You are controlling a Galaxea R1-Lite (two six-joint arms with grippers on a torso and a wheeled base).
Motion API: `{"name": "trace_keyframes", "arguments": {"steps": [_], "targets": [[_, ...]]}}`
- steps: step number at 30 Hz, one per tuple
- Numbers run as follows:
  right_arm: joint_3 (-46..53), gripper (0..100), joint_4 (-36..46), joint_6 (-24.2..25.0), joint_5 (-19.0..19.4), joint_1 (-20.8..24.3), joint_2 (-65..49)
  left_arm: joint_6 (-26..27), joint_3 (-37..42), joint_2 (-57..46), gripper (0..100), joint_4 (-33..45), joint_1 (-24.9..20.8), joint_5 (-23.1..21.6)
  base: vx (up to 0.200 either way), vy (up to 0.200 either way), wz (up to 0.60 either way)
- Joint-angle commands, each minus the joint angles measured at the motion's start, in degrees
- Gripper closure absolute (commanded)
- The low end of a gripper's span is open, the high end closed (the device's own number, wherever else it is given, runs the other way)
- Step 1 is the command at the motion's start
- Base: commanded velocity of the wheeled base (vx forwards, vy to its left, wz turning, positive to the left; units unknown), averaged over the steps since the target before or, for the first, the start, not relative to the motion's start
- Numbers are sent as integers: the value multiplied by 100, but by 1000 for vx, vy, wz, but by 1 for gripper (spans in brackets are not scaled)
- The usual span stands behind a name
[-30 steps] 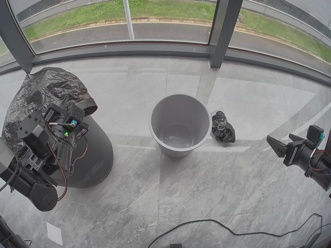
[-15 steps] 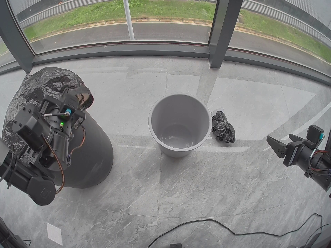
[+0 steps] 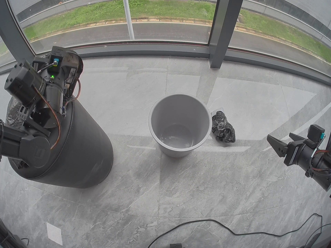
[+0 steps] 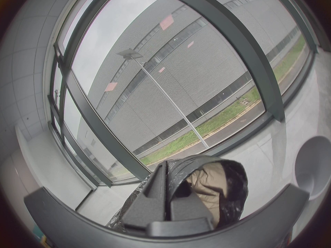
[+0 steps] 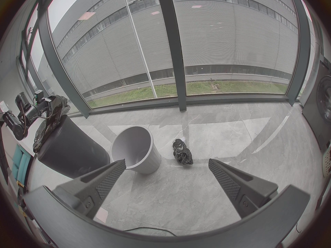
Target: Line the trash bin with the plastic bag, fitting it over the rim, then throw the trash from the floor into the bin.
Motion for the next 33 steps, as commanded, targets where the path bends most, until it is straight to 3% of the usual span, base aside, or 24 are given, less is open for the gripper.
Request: {"name": "trace_keyframes", "arguments": {"steps": [1,3,6,9,10,15,17,23,24,28,30,33], "targets": [[1,0,-7,7,1,51,-28,-362,-356,-208,100,275,-21,18,0,0,0],[1,0,-25,7,9,86,-37,-468,-417,-208,100,337,-47,27,0,0,0],[10,0,-210,245,36,226,-46,-1382,-874,-401,100,1330,-425,36,0,0,0],[-42,0,-333,456,80,393,-46,-2375,-1375,-884,100,3008,-715,27,0,0,0],[-78,0,-359,517,176,490,-28,-3034,-1700,-1139,100,4019,-865,18,0,0,0],[-332,0,-350,544,449,806,42,-4686,-2456,-1561,100,6111,-1225,-34,0,0,0],[-447,0,-341,570,554,982,95,-5064,-2562,-1570,100,6339,-1251,-87,0,0,0],[-710,0,-315,983,792,1167,288,-5486,-2641,-1500,100,6339,-1251,-140,0,0,0],[-851,0,-297,1203,967,1193,446,-5899,-2782,-1394,100,6383,-1269,-149,0,0,0],[-965,0,-359,1238,1152,1211,745,-6559,-3019,-1245,100,6471,-1480,-184,0,0,0],[-1044,0,-359,1247,1161,1263,824,-6813,-3019,-1262,100,6594,-1559,-316,0,0,0],[-1238,0,-341,1247,1161,1483,947,-7613,-3151,-1333,100,7078,-1752,-843,0,0,0]]}}
